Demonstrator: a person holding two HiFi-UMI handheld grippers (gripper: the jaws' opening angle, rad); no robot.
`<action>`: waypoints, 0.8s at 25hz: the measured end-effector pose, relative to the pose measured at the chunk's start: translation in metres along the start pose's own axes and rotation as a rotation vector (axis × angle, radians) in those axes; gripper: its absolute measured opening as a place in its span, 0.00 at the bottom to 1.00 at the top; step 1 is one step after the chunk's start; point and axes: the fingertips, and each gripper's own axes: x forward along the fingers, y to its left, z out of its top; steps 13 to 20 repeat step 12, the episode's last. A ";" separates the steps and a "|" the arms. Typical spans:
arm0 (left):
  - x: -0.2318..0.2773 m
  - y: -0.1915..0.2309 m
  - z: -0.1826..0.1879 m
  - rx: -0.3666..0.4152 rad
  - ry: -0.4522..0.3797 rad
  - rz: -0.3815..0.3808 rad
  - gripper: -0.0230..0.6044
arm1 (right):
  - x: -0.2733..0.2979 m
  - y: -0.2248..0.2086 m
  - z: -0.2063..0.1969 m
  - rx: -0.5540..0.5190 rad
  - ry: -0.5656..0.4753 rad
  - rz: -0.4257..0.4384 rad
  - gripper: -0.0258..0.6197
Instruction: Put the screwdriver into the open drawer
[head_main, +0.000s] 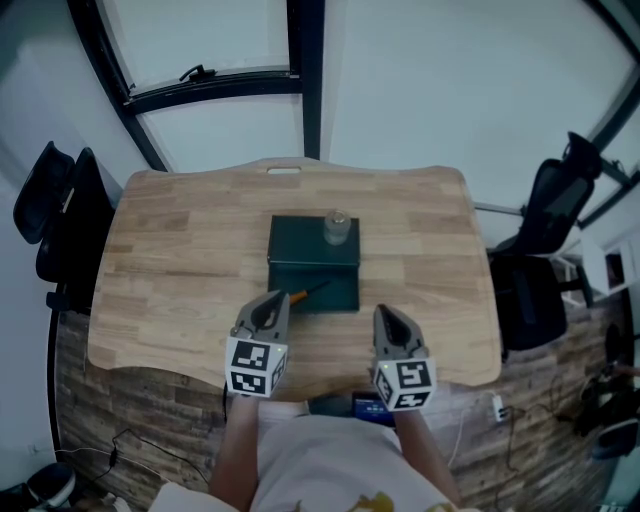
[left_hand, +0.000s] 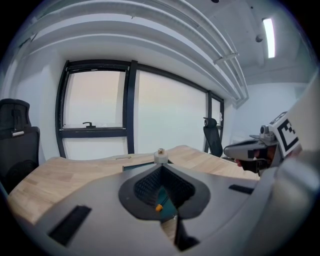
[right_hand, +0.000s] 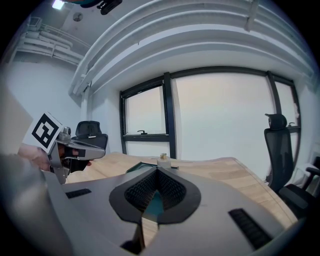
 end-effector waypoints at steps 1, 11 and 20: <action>0.000 0.000 0.000 -0.006 -0.003 -0.002 0.04 | 0.000 0.000 0.000 0.000 0.000 -0.001 0.03; 0.001 0.001 -0.004 -0.008 0.000 -0.016 0.04 | 0.000 0.001 -0.002 0.000 0.006 -0.011 0.03; 0.002 0.001 -0.005 -0.006 0.002 -0.018 0.04 | 0.000 0.000 -0.002 0.001 0.005 -0.013 0.03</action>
